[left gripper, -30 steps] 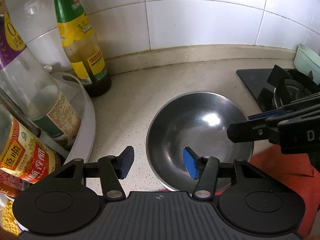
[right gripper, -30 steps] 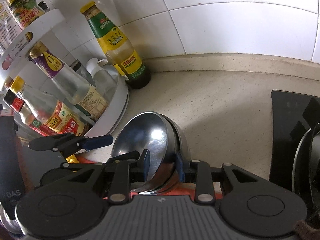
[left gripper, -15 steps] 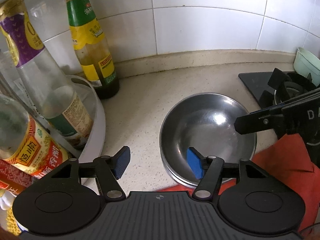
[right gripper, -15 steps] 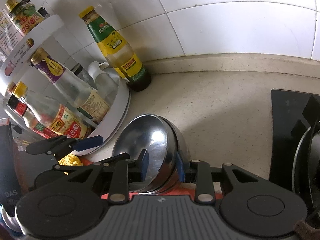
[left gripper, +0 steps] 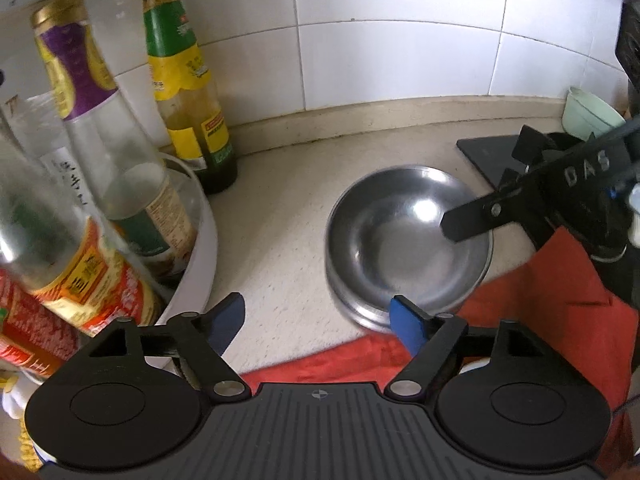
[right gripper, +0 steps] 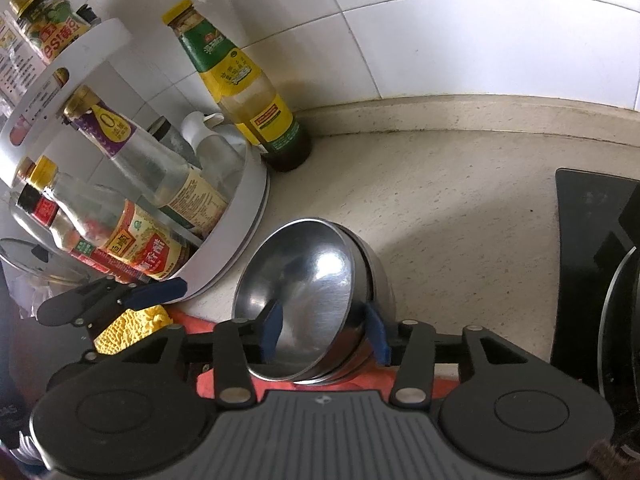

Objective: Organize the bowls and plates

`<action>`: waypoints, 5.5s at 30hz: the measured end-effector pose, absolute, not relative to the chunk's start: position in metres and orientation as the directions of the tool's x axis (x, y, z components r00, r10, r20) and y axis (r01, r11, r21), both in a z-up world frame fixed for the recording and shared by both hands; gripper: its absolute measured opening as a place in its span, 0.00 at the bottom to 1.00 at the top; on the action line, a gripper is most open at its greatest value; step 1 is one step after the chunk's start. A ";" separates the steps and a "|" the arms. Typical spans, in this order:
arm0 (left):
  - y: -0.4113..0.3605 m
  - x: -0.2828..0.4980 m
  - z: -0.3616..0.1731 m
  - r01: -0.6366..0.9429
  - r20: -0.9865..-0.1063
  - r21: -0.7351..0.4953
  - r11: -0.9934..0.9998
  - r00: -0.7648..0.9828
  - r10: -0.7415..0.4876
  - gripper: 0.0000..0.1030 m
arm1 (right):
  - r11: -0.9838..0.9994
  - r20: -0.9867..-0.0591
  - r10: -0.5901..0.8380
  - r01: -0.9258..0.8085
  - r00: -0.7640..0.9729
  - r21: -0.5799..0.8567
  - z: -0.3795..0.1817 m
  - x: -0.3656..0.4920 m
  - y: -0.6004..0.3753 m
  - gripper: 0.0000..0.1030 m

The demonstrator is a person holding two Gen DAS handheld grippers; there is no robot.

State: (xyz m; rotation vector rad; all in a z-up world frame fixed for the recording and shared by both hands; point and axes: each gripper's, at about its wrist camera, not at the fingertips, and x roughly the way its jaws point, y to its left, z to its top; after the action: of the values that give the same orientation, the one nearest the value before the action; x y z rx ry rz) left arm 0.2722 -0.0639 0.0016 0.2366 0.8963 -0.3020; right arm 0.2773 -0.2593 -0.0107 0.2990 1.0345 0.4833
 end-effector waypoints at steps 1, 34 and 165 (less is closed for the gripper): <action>-0.061 0.271 0.001 0.356 -0.796 0.077 0.931 0.584 -0.157 0.82 | 0.856 -0.747 0.517 -0.243 0.417 0.457 -0.011 0.277 -0.259 0.43; -0.103 0.328 -0.079 0.664 -0.869 -0.018 0.747 0.359 -0.339 0.93 | 0.794 -0.736 0.598 -0.114 0.316 0.597 -0.062 0.324 -0.271 0.65; -0.076 -0.001 -0.078 0.642 -0.757 0.188 0.743 0.577 -0.306 1.00 | 0.732 -0.638 0.677 -0.248 0.366 0.634 -0.057 0.116 -0.258 0.54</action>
State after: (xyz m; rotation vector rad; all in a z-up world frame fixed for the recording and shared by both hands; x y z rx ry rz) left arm -0.0014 -0.0762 -0.0778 0.4790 0.7725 -0.5799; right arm 0.1160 -0.2579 -0.0568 0.4775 1.0357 0.6242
